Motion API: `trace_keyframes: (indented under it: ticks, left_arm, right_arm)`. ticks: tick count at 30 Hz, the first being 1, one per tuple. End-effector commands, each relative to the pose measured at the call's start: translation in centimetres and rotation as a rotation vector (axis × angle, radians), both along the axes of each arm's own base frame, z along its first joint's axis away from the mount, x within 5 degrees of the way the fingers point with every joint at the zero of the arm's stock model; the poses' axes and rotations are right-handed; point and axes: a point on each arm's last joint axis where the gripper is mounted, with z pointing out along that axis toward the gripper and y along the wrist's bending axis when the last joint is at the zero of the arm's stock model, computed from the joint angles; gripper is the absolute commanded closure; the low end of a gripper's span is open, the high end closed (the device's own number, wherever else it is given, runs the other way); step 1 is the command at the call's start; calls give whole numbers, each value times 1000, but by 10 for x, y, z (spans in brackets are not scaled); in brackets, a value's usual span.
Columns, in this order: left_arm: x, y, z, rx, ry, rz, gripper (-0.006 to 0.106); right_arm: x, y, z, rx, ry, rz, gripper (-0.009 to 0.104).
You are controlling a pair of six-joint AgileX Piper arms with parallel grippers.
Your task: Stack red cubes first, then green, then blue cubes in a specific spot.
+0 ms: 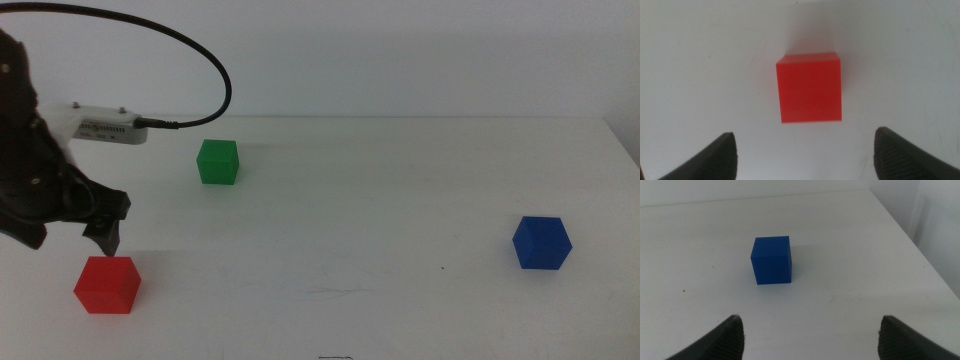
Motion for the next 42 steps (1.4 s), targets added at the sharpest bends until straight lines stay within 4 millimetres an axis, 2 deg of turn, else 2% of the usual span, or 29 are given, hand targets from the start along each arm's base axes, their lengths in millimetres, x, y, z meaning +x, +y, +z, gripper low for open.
trace_keyframes:
  ticks: [1,7,14,18,32,35,38,42]
  left_arm:
    - [7,-2,13,-9,-56,-5,7]
    - [23,-1,0,-26,-12,-7,7]
    - [31,17,-14,-218,20,22,7]
    - [34,18,-22,-201,46,20,7]
    - [50,21,-74,-190,180,31,8]
    - [53,21,-83,-190,198,33,12]
    - [53,21,-88,-187,211,29,21]
    - [54,22,-89,-185,208,29,42]
  right_arm:
    - [0,0,13,-24,-108,1,22]
    - [0,0,13,-24,-108,1,22]
    - [0,0,13,-24,-108,1,22]
    - [0,0,13,-24,-108,1,22]
    - [0,0,13,-24,-108,1,22]
    - [0,0,13,-24,-108,1,22]
    - [0,0,13,-24,-108,1,22]
    - [0,0,13,-24,-108,1,22]
